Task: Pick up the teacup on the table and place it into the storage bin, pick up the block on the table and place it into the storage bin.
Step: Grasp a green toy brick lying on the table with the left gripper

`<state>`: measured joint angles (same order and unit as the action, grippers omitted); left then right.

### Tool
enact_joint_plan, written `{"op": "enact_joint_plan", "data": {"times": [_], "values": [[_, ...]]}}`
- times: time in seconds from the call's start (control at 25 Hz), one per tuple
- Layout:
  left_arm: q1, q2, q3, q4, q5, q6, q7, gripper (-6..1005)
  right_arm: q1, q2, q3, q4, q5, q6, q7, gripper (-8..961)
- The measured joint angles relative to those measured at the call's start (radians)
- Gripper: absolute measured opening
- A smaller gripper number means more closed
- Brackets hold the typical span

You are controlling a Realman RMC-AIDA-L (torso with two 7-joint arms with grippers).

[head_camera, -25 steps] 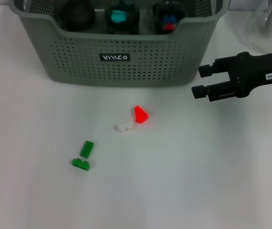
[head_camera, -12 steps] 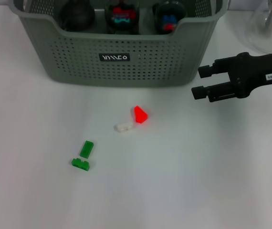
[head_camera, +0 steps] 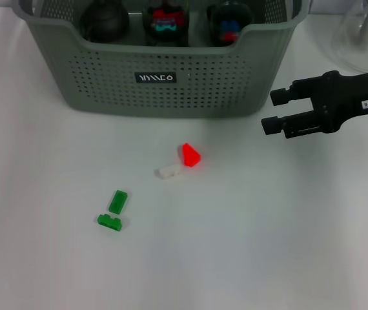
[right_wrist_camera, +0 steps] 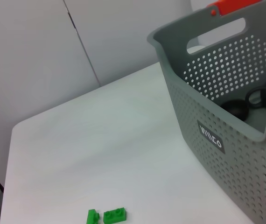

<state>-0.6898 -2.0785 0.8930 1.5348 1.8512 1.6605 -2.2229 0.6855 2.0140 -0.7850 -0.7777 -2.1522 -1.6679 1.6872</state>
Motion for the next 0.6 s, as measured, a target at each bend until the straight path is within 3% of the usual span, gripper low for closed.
{"op": "enact_joint_plan", "data": {"times": [0.2,0.4,0.6], "values": [[0.058,0.003,-0.013,0.03,0.028,0.218,0.015,858,-0.003,0.0,0.005,0.0,0.0,0.001,0.0,779],[0.09,-0.021,0.039,0.031,0.255,0.328,-0.038,856,-0.004,0.0,0.006,0.0,0.001,0.008,0.004,779],[0.09,-0.051,0.169,0.013,0.504,0.332,-0.219,852,0.0,0.0,0.005,0.0,0.001,0.009,0.003,779]]}}
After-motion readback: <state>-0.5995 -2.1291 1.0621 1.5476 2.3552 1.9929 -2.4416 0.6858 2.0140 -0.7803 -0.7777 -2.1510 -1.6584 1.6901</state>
